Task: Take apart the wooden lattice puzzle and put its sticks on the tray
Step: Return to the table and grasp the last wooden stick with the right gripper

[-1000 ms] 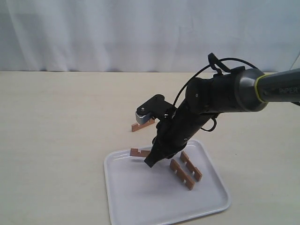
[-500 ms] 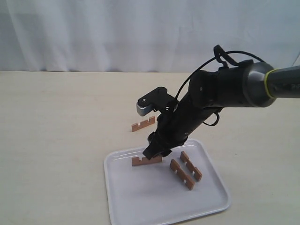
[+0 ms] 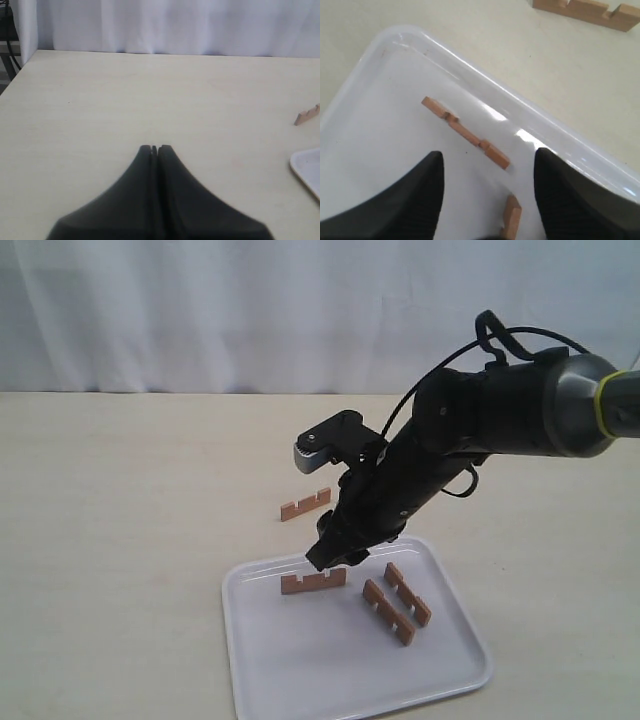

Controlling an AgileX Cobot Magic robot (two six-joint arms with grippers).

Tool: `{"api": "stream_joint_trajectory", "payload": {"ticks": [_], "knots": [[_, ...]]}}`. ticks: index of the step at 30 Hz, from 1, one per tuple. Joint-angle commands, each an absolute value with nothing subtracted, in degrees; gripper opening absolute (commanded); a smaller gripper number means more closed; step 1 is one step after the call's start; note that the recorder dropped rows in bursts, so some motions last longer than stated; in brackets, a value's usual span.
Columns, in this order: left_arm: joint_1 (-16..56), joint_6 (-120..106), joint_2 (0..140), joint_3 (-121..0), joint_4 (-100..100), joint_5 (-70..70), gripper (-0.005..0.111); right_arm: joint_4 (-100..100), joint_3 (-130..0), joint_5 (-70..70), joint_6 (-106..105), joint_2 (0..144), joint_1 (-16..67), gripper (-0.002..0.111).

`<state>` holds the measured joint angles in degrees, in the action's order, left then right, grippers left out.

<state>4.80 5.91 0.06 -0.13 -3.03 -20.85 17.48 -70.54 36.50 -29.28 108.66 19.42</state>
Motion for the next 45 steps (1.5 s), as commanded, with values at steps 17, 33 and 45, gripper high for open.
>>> {"api": "stream_joint_trajectory", "payload": {"ticks": [17,33,45], "knots": [[4.75,5.87,0.0,0.0,-3.39,-20.44,0.0,8.33,-90.06,45.67,-28.67,117.95,19.45,0.067],[4.75,5.87,0.0,0.0,-3.39,-20.44,0.0,3.23,-113.4,58.58,-39.58,134.68,19.45,0.076],[4.75,5.87,0.0,0.0,-3.39,-20.44,0.0,3.2,-113.99,53.19,-44.31,137.95,19.45,0.076]]}}
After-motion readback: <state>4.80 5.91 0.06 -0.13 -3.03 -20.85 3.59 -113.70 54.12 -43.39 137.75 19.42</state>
